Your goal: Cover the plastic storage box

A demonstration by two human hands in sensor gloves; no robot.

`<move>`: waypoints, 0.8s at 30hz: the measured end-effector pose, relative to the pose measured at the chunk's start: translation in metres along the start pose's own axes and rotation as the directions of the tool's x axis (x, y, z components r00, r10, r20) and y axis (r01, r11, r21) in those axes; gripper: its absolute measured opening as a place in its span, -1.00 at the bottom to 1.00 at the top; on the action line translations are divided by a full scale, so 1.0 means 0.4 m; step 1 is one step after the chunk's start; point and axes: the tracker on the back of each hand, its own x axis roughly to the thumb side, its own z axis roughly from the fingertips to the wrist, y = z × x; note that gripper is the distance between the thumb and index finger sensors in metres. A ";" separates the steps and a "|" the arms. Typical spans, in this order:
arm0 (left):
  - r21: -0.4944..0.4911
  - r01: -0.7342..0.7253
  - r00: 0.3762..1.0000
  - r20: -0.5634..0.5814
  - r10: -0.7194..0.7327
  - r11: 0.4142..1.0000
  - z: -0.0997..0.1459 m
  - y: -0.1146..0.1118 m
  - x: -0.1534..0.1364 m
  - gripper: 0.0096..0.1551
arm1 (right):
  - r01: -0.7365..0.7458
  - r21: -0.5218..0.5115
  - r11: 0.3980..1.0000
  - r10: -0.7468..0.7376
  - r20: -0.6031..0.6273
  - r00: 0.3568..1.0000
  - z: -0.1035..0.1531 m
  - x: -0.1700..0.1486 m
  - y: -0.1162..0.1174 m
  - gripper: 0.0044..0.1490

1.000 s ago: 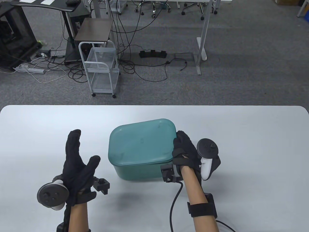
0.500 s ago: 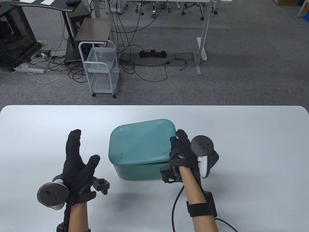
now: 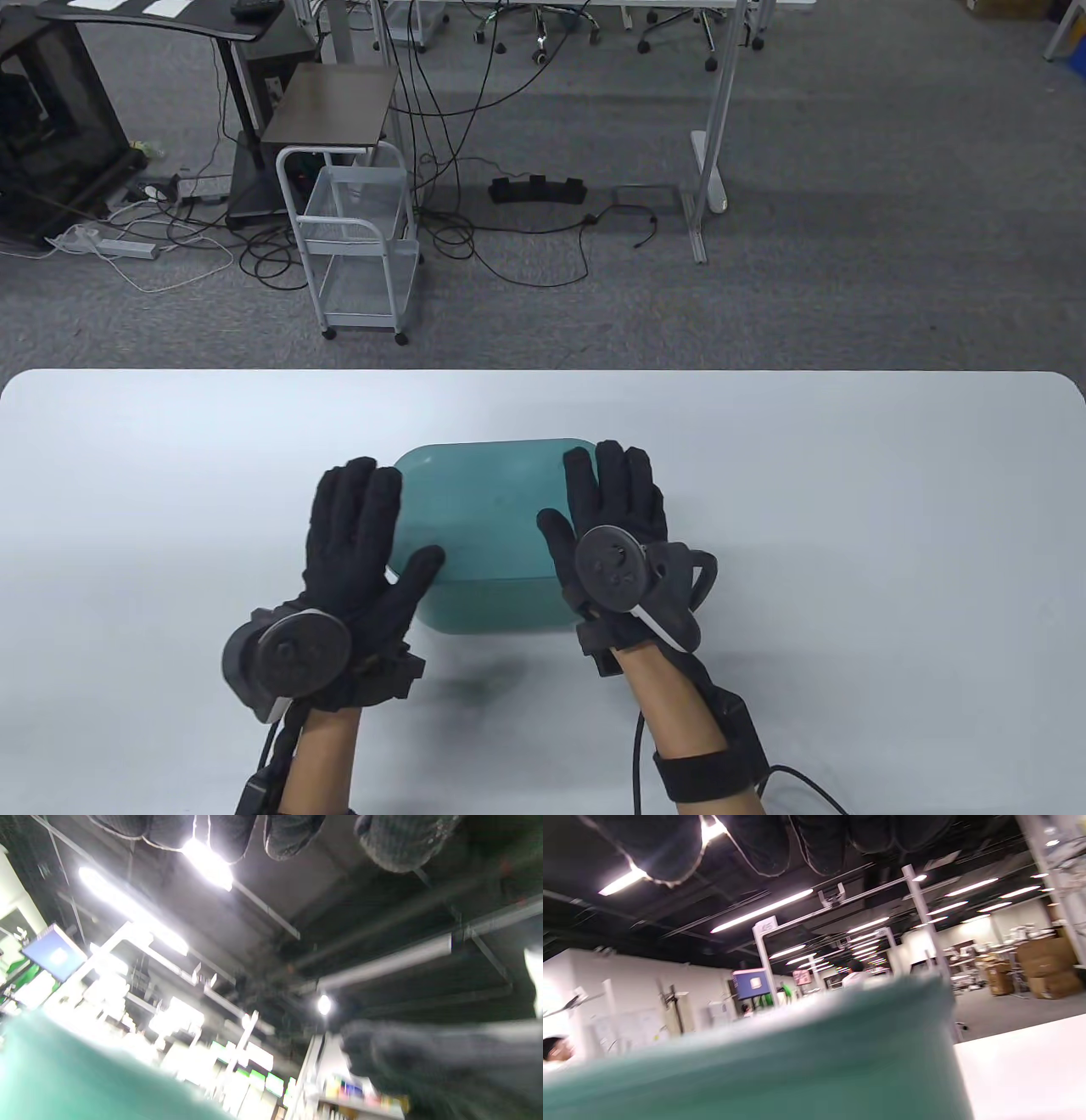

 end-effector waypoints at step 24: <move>-0.291 0.142 0.987 -0.033 -0.158 0.946 0.014 -0.129 -0.005 -0.18 | -0.105 0.250 0.962 0.102 0.023 0.995 0.032 -0.021 0.099 0.01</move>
